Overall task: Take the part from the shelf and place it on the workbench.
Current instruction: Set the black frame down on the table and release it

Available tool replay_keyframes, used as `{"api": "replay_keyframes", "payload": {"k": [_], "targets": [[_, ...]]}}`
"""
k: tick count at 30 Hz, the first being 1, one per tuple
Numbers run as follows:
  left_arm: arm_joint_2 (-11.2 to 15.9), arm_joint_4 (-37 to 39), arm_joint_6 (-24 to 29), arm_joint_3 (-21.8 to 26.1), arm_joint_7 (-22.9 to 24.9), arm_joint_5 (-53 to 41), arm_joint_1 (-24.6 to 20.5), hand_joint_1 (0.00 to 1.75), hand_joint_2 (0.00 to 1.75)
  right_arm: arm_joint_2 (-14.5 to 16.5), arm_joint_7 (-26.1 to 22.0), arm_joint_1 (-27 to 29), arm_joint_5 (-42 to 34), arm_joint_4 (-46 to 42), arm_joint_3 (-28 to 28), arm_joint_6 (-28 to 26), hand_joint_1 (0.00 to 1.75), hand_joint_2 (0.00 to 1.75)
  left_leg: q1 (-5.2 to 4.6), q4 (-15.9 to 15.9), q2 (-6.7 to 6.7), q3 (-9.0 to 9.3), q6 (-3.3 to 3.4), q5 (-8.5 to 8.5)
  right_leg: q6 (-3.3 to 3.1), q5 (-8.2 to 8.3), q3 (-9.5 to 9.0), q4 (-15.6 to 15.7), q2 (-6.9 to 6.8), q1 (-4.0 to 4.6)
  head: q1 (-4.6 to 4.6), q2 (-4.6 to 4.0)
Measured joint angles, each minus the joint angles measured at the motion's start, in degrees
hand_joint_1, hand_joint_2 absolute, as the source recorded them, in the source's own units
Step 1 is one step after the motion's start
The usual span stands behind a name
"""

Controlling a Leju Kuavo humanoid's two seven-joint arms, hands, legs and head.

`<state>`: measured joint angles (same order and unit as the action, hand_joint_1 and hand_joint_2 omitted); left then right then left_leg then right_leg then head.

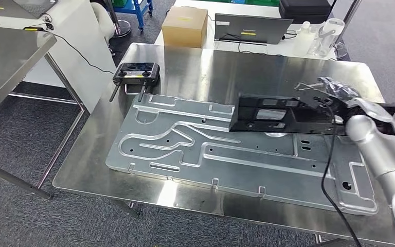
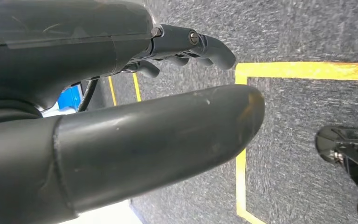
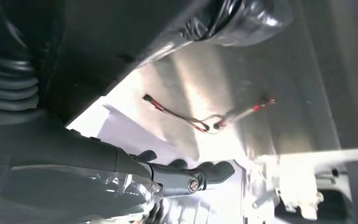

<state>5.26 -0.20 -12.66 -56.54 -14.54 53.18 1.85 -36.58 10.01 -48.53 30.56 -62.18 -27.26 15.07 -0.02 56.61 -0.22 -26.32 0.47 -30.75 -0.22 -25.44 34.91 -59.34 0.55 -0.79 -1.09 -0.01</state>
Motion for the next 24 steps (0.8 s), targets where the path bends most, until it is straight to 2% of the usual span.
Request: {"api": "replay_keyframes", "payload": {"k": [4,8,12,15,18,20,22,24], "targets": [[0.3,0.0,-0.2,0.0,0.2,-0.3,-0.4,0.00,0.00,3.9,-0.2,-2.3,0.8,3.3,-1.8,-0.5,0.00,0.00,0.03,0.0,0.07,0.28,-0.09,-0.06,-0.01,0.00,-0.30,0.1,0.09,0.19,-0.01,-0.01],[0.4,0.0,-0.2,0.0,0.3,-0.4,-0.3,0.00,0.00,5.5,-0.5,-3.6,1.3,5.1,-2.8,-0.9,0.00,0.00,0.04,0.0,0.03,0.38,-0.10,-0.06,-0.01,0.00,-0.49,0.1,0.03,0.20,-0.01,-0.01],[0.4,0.0,0.1,0.0,0.1,-0.3,-0.3,0.00,0.00,7.8,1.3,-3.5,5.6,6.6,-3.3,-4.4,0.00,0.00,0.05,0.0,0.05,0.49,-0.10,-0.07,0.00,0.01,-0.59,0.1,0.06,0.17,-0.01,-0.01],[0.4,0.0,0.4,0.0,0.0,-0.3,-0.5,0.00,0.00,9.8,0.9,-4.5,9.6,9.6,-3.9,-3.5,0.00,0.00,0.05,0.0,0.04,0.58,-0.10,-0.07,0.00,0.01,-0.68,0.2,0.05,0.18,-0.01,0.00],[0.4,0.0,0.6,0.0,0.3,0.0,-0.6,0.00,0.00,11.5,-0.1,-4.9,15.8,13.2,-4.9,-7.7,0.00,0.00,0.05,0.0,0.02,0.67,-0.10,-0.07,0.00,0.01,-0.79,0.2,0.02,0.20,-0.01,0.00],[0.4,0.0,0.8,0.0,0.6,0.3,-0.6,0.00,0.00,12.6,-1.1,-4.4,17.0,14.1,-4.8,-10.1,0.00,0.00,0.05,0.0,0.01,0.70,-0.10,-0.07,0.00,0.01,-0.81,0.2,0.01,0.19,-0.01,0.00],[0.4,0.0,1.0,0.0,0.9,0.7,-0.6,0.00,0.00,13.3,-2.5,-4.2,15.7,14.1,-4.0,-8.4,0.00,0.00,0.06,0.0,0.02,0.75,-0.10,-0.09,0.00,0.00,-0.88,0.2,0.03,0.23,-0.01,0.00],[0.4,0.0,1.2,0.2,1.1,1.3,-0.5,0.00,0.00,13.6,-2.7,-4.2,14.4,12.9,-3.5,-4.5,0.00,0.00,0.09,0.0,0.05,0.81,-0.11,-0.11,0.00,0.00,-0.95,0.3,0.06,0.27,-0.01,0.00]]}}
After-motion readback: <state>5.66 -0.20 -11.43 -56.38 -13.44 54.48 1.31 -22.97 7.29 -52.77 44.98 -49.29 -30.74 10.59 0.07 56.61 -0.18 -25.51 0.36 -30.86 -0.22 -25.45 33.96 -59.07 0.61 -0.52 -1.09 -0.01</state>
